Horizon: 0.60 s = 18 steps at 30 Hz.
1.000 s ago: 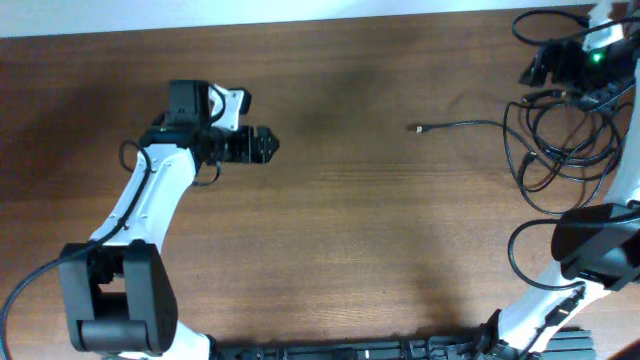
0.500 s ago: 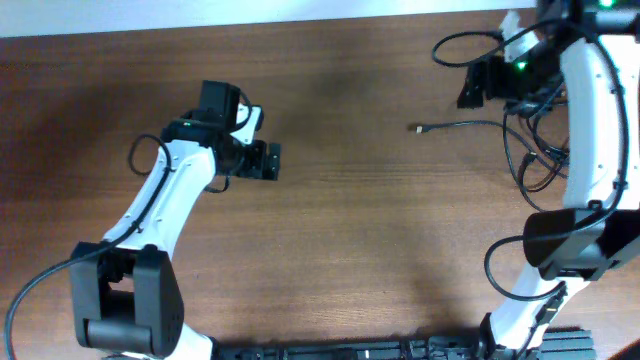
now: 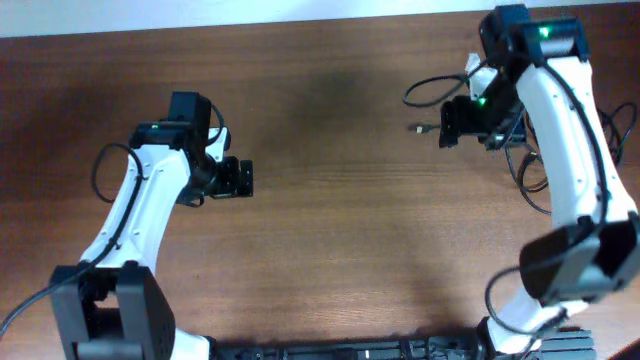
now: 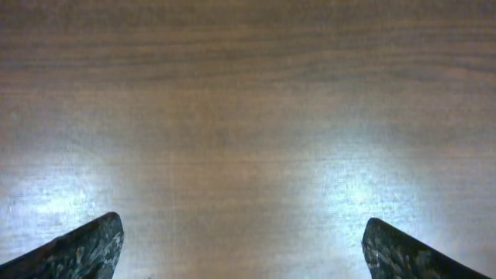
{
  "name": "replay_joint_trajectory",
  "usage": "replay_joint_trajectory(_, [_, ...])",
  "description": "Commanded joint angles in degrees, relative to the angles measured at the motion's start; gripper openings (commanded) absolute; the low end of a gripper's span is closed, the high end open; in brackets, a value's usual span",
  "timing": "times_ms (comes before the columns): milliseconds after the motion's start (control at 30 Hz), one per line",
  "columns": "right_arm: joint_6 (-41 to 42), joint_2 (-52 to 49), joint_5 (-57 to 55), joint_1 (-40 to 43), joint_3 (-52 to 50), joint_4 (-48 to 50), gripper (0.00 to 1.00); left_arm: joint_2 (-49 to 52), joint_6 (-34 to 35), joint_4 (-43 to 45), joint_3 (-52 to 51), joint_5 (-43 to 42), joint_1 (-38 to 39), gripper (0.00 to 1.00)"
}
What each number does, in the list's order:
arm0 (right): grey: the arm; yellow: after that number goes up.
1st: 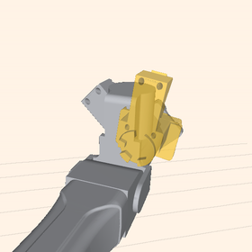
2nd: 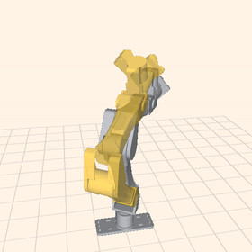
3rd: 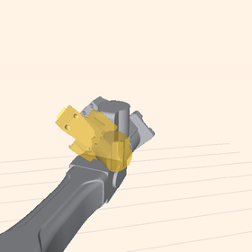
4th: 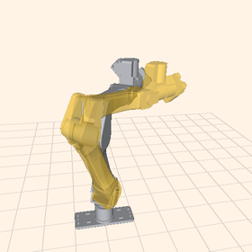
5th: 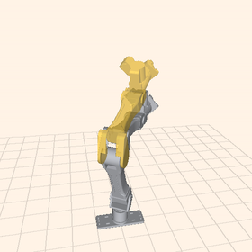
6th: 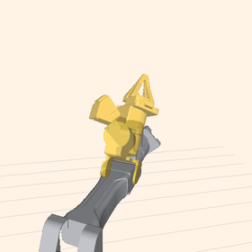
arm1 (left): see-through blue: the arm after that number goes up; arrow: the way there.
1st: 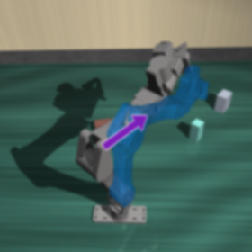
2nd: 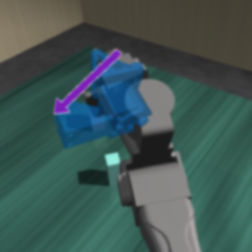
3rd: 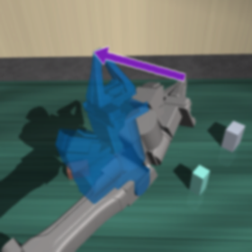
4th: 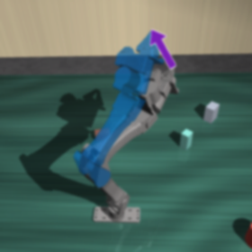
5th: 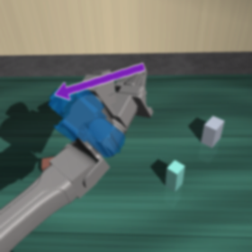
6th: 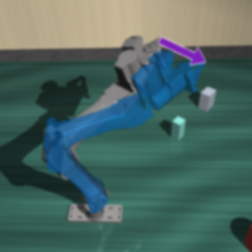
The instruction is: Untangle cables
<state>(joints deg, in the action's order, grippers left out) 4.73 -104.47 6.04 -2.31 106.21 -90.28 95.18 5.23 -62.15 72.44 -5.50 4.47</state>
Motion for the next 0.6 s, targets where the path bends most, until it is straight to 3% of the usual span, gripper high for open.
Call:
replay_joint_trajectory(0, [0.70, 10.25, -1.27, 0.07, -9.46, 5.99, 0.79, -1.66, 0.55, -2.08, 0.83, 0.63, -0.24, 0.99])
replay_joint_trajectory(233, [1.70, 32.57, -2.10, 0.07, -34.62, 23.74, 0.80, -2.36, 0.52, -3.50, -0.57, 0.87, 0.15, 0.99])
replay_joint_trajectory(467, [1.77, 52.65, -2.25, 0.07, -51.25, 33.94, 0.80, -10.91, 1.55, 5.42, -10.23, 5.49, 4.46, 0.99])
replay_joint_trajectory(500, [1.77, 54.60, -2.25, 0.07, -52.41, 34.71, 0.98, -12.79, 2.16, 6.78, -11.72, 6.73, 5.09, 0.99])
replay_joint_trajectory(567, [1.75, 58.95, -2.25, 0.07, -54.38, 35.76, 0.99, -17.79, 3.37, 9.90, -15.32, 9.42, 6.54, 0.99])
